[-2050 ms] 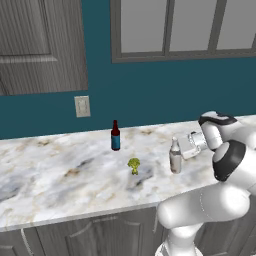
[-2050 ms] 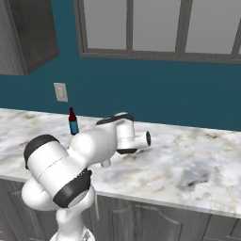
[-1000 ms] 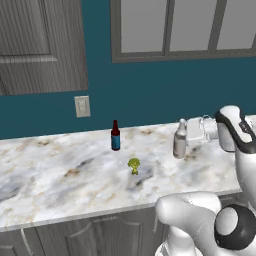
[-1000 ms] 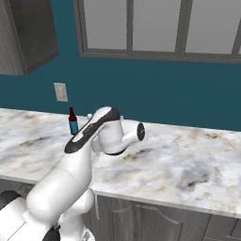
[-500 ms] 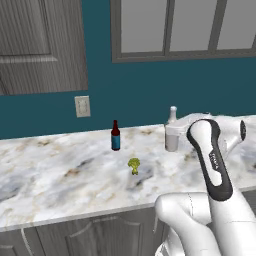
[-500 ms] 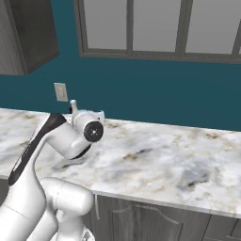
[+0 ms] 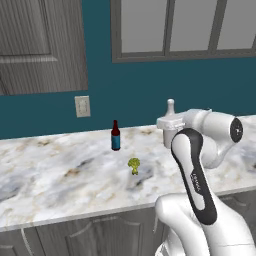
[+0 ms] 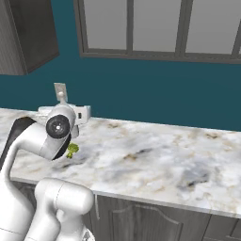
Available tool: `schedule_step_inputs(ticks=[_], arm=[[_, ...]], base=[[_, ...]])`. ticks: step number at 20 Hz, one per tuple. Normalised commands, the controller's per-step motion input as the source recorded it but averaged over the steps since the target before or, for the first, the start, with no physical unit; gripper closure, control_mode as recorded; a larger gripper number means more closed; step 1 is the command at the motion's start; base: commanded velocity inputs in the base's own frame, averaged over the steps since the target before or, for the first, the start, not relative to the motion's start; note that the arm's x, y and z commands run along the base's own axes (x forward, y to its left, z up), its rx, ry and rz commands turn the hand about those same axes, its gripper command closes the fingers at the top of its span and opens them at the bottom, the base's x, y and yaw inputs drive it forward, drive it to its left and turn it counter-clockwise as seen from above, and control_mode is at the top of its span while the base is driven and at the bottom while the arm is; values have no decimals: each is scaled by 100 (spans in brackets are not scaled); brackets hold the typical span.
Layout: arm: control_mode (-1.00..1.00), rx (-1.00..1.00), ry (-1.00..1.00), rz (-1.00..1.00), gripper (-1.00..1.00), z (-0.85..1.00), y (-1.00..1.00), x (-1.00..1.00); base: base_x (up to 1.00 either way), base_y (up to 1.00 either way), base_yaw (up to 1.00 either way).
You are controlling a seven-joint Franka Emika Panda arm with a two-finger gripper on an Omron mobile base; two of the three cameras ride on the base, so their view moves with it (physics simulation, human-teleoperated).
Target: Place the liquor and beer on the top shelf of the fridge to keep them out of children's reach, and place the broccoli on lower shelves for easy access.
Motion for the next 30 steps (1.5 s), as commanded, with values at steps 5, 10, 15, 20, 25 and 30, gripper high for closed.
schedule_step_inputs(ticks=[5, 10, 15, 20, 25, 30], arm=[[-100, -7, 4, -5, 100, 51, 0, -37], [-100, -9, 7, -5, 100, 40, 0, -39], [-100, -8, 6, -3, 100, 15, 0, -45], [-100, -10, 2, -6, 100, 1, 4, -57], [100, -3, 0, -2, 100, 0, 2, -15], [100, 0, 0, 0, 100, 0, 0, 0]], base=[[0, 0, 0], [0, 0, 0], [0, 0, 0], [0, 0, 0], [-59, 1, -7], [-75, 0, -10]])
